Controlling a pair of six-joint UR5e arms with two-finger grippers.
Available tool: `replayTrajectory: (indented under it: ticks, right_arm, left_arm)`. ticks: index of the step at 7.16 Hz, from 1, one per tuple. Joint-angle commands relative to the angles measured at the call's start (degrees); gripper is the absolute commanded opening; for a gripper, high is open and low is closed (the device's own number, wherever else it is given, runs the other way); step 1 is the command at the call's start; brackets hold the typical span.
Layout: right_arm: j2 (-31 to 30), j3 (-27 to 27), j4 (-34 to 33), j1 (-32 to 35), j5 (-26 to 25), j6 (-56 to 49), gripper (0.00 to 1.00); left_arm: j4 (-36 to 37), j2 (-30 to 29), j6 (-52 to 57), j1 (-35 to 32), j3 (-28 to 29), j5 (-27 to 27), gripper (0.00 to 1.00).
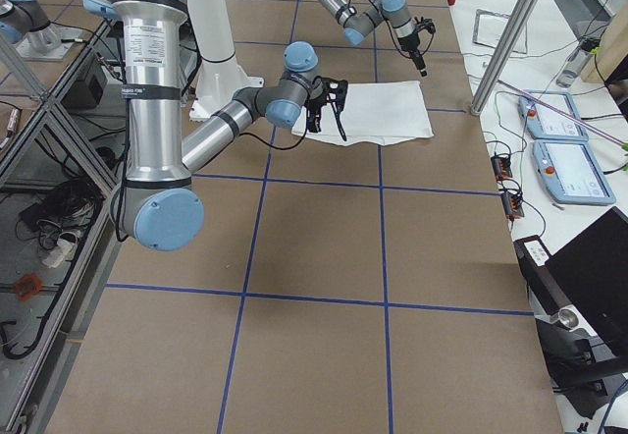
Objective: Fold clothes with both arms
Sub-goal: 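Release the shirt and raise the left gripper while the right gripper moves over it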
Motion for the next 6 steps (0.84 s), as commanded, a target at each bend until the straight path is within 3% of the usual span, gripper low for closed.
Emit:
replayTrajectory:
  ticks: [1, 3, 4, 6]
  right_arm:
    - [8.38, -1.52, -12.95, -2.49, -3.65, -5.43, 1.00]
    - [22.17, -7.37, -28.55, -2.75, -4.45, -10.54, 1.00]
    - [27.81, -13.85, -29.92, -3.36, -7.24, -12.12, 1.00]
    - [36.35, -26.68, -29.84, -3.46, -7.53, -15.03, 1.00]
  left_arm:
    - [1.99, 4.13, 0.88, -1.92, -5.02, -5.88, 1.00]
    - [8.21, 12.12, 1.67, -2.63, -18.17, -11.69, 1.00]
    - [13.38, 15.12, 1.76, -2.63, -25.55, -13.18, 1.00]
    - [22.01, 20.75, 4.12, -2.54, -39.01, -14.60, 1.00]
